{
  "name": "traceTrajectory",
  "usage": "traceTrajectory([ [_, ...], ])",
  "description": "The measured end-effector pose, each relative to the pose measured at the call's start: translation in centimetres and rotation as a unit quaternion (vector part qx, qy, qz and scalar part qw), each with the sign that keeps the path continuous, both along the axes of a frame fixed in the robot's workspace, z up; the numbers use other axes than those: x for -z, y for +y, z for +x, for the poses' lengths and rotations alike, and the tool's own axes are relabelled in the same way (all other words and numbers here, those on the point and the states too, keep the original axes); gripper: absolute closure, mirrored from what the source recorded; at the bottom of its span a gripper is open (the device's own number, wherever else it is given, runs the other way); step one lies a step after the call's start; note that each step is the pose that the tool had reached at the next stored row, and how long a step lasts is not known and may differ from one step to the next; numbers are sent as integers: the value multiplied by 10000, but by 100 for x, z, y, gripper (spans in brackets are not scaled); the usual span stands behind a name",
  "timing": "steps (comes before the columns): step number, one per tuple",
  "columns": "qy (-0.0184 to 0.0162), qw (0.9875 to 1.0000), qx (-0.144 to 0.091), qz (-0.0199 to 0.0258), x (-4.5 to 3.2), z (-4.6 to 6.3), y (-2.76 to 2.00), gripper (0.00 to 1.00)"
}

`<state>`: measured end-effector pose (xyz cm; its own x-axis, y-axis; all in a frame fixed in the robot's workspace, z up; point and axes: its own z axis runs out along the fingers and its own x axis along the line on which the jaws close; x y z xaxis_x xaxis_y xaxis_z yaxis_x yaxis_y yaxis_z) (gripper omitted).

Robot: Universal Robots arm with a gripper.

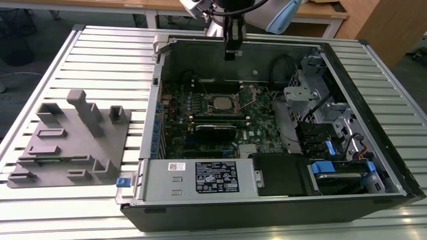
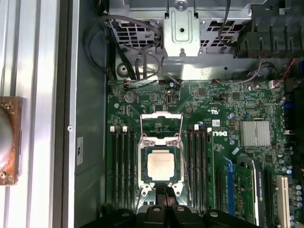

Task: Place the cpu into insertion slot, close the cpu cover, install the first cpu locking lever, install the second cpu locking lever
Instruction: 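Place the cpu into insertion slot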

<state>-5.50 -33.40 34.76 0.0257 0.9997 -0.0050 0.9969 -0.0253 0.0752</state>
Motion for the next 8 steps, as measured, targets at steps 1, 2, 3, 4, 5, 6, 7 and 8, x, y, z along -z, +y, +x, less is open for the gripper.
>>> traceTrajectory([
  [1,0,10000,0,0,9,0,0,90],
  [2,0,10000,0,0,19,0,0,90],
  [3,0,10000,0,0,30,0,0,90],
  [4,0,10000,-1,0,40,0,0,90],
  [5,0,10000,-1,0,49,0,0,90],
  [6,0,10000,-1,0,59,1,0,90],
  [7,0,10000,-1,0,68,0,0,90],
  [8,0,10000,-1,0,78,0,0,90],
])
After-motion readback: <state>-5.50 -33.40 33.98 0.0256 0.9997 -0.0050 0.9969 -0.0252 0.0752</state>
